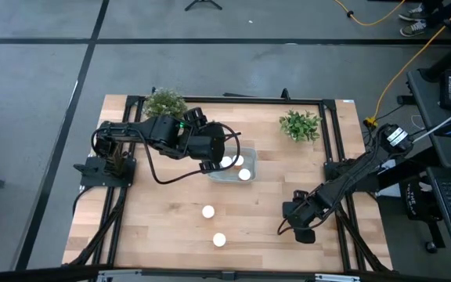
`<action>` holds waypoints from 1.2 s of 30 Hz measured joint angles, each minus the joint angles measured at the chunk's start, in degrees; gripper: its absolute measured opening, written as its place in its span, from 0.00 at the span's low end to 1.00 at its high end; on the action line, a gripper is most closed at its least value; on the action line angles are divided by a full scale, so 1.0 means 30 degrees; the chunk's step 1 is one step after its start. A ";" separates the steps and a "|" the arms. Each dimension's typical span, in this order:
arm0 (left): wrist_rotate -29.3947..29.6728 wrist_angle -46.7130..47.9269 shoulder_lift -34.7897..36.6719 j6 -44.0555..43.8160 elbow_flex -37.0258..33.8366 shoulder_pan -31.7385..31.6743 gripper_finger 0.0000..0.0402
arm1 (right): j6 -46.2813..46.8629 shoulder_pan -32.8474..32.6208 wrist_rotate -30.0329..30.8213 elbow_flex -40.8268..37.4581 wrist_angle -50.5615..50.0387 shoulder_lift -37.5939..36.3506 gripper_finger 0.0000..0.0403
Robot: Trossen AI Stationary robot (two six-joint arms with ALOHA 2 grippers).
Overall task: Pick and place pill bottles into a basket
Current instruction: Put the middle right orange pill bottle into the gray bin
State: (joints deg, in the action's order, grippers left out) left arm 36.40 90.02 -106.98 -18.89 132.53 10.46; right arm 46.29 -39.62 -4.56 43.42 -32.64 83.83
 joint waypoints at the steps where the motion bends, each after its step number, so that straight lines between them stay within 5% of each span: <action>1: 0.0000 0.0000 0.0000 -0.0013 0.0000 0.0000 0.77 | 0.0001 0.0000 0.0000 0.0000 0.0007 0.0000 0.79; 12: -0.0007 0.0000 0.0000 -0.0155 0.0000 0.0000 0.77 | -0.0110 0.0001 0.0000 -0.0007 0.0125 -0.0124 0.47; 23: -0.0007 0.0000 0.0000 -0.0148 0.0000 0.0000 0.77 | -0.1069 0.0097 0.0532 0.0660 -0.0567 -0.0459 0.51; 36: 0.0540 0.0000 0.0000 -0.0294 0.0000 0.0470 0.77 | -0.8852 0.3543 0.2553 0.6508 -0.5999 -0.0466 0.49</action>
State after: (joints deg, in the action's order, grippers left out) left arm 38.02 90.02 -106.98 -19.77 132.53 11.87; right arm 19.73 -28.99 3.10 62.94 -50.64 82.43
